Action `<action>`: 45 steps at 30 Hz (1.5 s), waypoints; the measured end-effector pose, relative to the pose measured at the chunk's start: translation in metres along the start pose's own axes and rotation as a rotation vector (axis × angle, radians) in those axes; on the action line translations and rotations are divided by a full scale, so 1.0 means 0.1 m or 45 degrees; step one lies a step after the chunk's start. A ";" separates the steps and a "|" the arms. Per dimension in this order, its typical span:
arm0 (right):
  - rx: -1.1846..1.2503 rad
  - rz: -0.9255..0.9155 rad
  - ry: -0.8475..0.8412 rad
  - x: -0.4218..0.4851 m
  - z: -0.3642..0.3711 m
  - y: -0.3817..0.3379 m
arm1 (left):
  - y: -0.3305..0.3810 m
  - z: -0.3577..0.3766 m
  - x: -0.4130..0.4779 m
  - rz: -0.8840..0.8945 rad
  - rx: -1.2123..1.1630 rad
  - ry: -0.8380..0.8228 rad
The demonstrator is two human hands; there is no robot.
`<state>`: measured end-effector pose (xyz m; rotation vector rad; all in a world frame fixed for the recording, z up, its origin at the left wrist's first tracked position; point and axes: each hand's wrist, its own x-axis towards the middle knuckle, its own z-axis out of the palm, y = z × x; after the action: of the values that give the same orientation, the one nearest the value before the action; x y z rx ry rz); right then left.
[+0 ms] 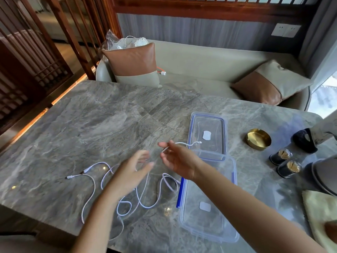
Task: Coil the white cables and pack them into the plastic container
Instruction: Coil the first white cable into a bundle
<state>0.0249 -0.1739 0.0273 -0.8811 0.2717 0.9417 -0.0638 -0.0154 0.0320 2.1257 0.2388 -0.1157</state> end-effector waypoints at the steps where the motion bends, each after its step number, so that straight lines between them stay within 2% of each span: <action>1: -0.084 -0.007 -0.025 0.00 0.04 0.01 | 0.08 0.10 0.04 0.041 -0.009 -0.030; 5: -0.464 -0.091 0.008 -0.09 0.00 -0.03 | 0.19 0.22 0.11 0.069 0.041 0.021; 7: -0.882 -0.196 0.101 -0.18 -0.09 -0.10 | 0.17 0.20 0.10 0.106 0.070 0.063; 10: -1.400 -0.520 0.251 -0.24 -0.23 -0.19 | 0.16 0.13 0.10 0.125 0.042 0.113; 13: -1.620 -0.814 0.290 -0.22 -0.32 -0.24 | 0.22 0.09 0.11 0.166 0.033 0.109; 15: -1.821 -0.836 0.214 -0.17 -0.36 -0.22 | 0.30 0.07 0.11 0.210 -0.009 0.091; 18: -1.991 -0.800 0.238 -0.12 -0.46 -0.23 | 0.39 -0.01 0.11 0.283 -0.168 0.118; 21: -1.955 -0.743 0.243 -0.13 -0.60 -0.24 | 0.41 -0.12 0.11 0.286 -0.318 0.217; 23: -1.889 -0.694 0.228 -0.16 -0.65 -0.27 | 0.38 -0.16 0.12 0.277 -0.299 0.269; 26: -1.524 -0.557 0.138 -0.22 -0.63 -0.32 | 0.31 -0.09 0.15 0.214 -0.236 0.295; 29: -1.131 -0.449 0.029 -0.32 -0.60 -0.32 | 0.24 0.07 0.17 0.081 -0.323 0.206; 33: -0.770 -0.395 -0.092 -0.41 -0.62 -0.27 | 0.18 0.29 0.14 -0.011 -0.396 0.060; 37: -0.356 -0.389 -0.150 -0.47 -0.60 -0.21 | 0.18 0.46 0.09 -0.039 -0.459 0.069; 45: -0.289 -0.530 -0.023 -0.48 -0.51 -0.01 | 0.32 0.77 -0.05 0.036 -0.648 0.079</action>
<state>0.0061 -0.2412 0.0221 -1.0860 -0.0382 0.5979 -0.0609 -0.0977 0.0175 1.6265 0.2445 0.0274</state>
